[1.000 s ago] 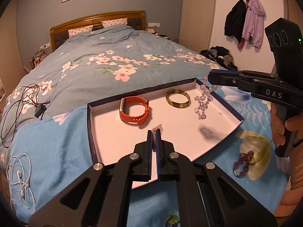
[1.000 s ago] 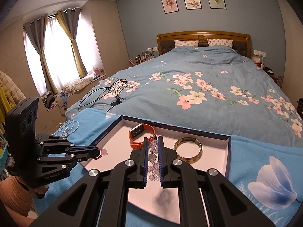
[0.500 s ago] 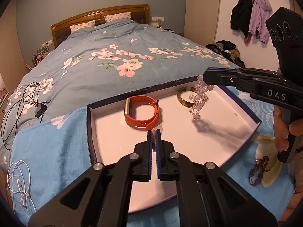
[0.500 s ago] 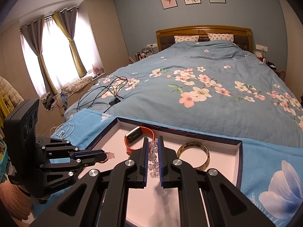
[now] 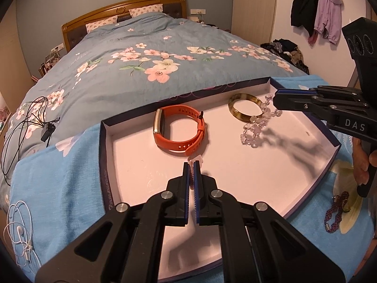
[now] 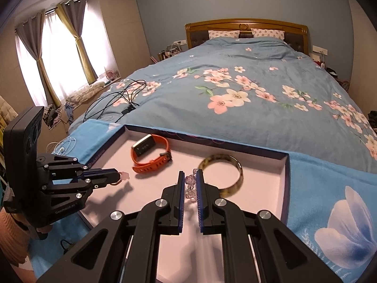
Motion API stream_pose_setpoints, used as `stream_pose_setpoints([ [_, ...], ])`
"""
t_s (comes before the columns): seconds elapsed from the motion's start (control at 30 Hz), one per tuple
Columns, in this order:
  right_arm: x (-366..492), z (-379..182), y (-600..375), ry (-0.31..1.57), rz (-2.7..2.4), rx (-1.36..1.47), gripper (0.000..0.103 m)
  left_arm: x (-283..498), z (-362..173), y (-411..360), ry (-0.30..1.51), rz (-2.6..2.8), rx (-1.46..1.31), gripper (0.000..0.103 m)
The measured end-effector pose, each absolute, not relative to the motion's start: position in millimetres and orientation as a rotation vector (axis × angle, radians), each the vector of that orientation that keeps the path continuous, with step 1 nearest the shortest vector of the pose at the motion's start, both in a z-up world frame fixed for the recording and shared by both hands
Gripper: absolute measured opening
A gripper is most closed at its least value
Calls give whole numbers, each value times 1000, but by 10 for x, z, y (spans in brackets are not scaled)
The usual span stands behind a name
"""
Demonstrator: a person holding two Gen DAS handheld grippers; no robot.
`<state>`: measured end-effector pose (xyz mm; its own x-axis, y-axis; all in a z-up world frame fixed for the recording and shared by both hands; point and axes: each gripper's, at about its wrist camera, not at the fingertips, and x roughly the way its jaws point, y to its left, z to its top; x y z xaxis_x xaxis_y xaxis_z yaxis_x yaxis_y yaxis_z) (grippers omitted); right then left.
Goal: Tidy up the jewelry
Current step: 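Lower the bead bracelet into the box and open the right gripper while the left gripper releases the pink clip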
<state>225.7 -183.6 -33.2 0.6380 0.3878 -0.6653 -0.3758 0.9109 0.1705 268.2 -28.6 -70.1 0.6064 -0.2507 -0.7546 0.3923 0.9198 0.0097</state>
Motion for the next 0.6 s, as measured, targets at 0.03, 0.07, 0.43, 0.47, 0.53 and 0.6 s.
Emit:
stream_pose_setpoints([
  [0.03, 2261, -351, -1850, 771, 431, 18, 8, 2697, -715, -292, 846, -373, 182, 4],
  [0.07, 2268, -366, -1858, 776, 429, 18, 8, 2705, -724, -297, 849, -374, 181, 4],
  [0.43, 2276, -502, -1956, 828, 387, 15, 9, 2864, -798, -299, 885, -373, 158, 6],
  [0.47, 2270, -503, -1960, 830, 387, 16, 11, 2873, -804, -292, 886, -372, 156, 7],
  [0.53, 2257, -505, -1962, 827, 384, 11, 13, 2908, -818, -290, 889, -371, 150, 8],
  [0.6, 2252, -506, -1969, 828, 385, 14, 16, 2936, -828, -290, 891, -368, 146, 10],
])
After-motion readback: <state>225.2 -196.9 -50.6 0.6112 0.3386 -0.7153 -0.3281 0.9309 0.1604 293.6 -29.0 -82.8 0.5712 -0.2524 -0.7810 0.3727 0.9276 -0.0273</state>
